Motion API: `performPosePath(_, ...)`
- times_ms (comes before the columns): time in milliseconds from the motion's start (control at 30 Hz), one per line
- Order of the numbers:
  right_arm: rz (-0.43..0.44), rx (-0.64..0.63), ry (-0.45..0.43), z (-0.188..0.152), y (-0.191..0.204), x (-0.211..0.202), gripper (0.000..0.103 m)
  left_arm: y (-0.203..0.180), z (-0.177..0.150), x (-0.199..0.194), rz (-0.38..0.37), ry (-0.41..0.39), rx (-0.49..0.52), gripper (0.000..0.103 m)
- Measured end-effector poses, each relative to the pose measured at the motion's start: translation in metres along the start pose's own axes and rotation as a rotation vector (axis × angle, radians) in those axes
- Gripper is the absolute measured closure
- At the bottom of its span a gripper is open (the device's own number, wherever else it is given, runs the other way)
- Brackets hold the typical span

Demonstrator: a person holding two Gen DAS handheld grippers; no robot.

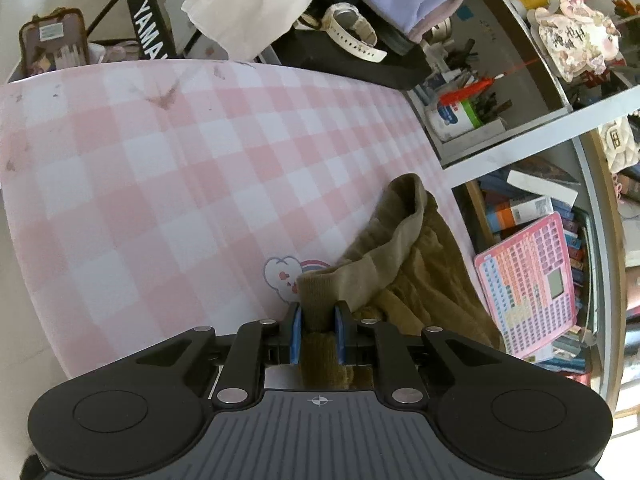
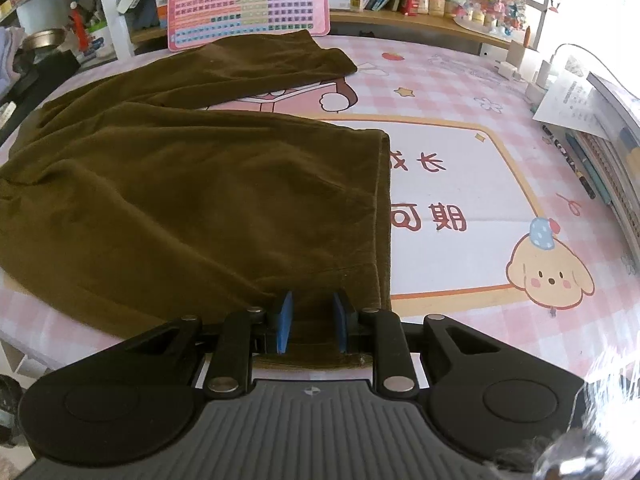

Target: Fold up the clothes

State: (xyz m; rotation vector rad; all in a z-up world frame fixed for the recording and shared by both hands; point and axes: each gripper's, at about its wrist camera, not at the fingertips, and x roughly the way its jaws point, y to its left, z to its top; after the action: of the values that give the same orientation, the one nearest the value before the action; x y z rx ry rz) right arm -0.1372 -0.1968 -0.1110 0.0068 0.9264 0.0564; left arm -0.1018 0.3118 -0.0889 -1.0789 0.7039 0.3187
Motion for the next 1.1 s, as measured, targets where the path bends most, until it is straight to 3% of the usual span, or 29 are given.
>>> performPosePath(367, -0.034, 0.026, -0.032, -0.003, 0.004, 0.0, 0.081, -0.009, -0.001, -0.016, 0.038, 0.01, 0.151, 0.082)
performPosePath(667, -0.062, 0.101, -0.094, -0.004, 0.009, -0.018, 0.075, -0.048, -0.02, -0.047, 0.03, 0.01, 0.546, 0.06)
performPosePath(800, -0.075, 0.12, -0.12, -0.006, 0.017, -0.028, 0.065, -0.063, -0.042, -0.048, 0.03, 0.044, 0.699, 0.051)
performPosePath(1000, -0.093, 0.151, -0.149, -0.012, 0.027, -0.044, 0.044, -0.073, -0.064, -0.049, 0.018, 0.078, 0.8, 0.037)
performPosePath(1100, -0.095, 0.17, -0.157, -0.017, 0.032, -0.051, 0.039, -0.079, -0.074, -0.051, 0.013, 0.071, 0.856, 0.028)
